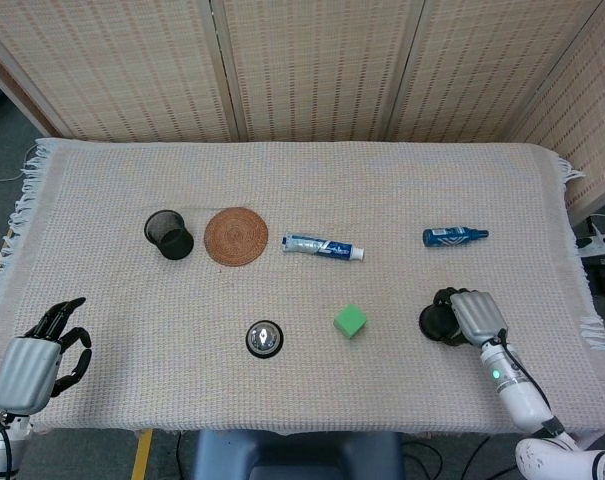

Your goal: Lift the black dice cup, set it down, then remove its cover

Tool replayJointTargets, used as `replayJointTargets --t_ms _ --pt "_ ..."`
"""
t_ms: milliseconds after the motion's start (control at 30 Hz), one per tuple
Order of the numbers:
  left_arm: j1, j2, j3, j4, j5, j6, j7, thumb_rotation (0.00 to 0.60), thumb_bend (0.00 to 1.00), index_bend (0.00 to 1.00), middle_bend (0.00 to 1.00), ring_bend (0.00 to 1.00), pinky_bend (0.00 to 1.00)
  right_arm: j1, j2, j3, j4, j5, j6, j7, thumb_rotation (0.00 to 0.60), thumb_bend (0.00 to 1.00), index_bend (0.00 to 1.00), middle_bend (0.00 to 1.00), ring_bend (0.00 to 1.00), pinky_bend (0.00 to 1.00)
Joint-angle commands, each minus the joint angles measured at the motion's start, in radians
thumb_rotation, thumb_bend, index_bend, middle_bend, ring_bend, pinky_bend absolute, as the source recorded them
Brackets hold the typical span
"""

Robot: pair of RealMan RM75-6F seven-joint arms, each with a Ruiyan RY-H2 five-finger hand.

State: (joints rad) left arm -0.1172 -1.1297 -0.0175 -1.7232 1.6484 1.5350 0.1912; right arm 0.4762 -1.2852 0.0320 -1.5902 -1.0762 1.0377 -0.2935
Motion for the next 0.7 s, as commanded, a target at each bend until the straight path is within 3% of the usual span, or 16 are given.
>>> replayJointTargets --t_ms 33,233,433,700 --pt "0.0 0.0 0.0 0.0 0.0 -0.001 0.0 0.6 0.42 0.56 0.15 0.16 0.52 -0.003 -0.003 0.001 0.002 -0.004 0.004 0.0 0.6 0.1 0.47 0.34 0.36 0.43" --pt "0.0 0.0 0.001 -0.001 0.0 -0.001 0.001 0.6 0.42 0.55 0.14 0.16 0.52 -0.022 0.003 0.009 -0.009 -0.045 0.042 0.023 0.6 0.1 0.48 0.35 0.37 0.43" --pt "0.0 0.001 0.0 -0.002 -0.001 -0.001 -0.001 0.6 0.42 0.55 0.14 0.17 0.52 -0.064 0.064 0.008 -0.087 -0.144 0.125 0.078 0.6 0.1 0.48 0.35 0.37 0.43" --pt "-0.001 -0.001 0.0 -0.003 -0.001 -0.002 0.003 0.6 0.42 0.55 0.15 0.17 0.52 -0.129 0.145 -0.019 -0.158 -0.11 0.201 -0.061 0.6 0.1 0.48 0.35 0.37 0.43"
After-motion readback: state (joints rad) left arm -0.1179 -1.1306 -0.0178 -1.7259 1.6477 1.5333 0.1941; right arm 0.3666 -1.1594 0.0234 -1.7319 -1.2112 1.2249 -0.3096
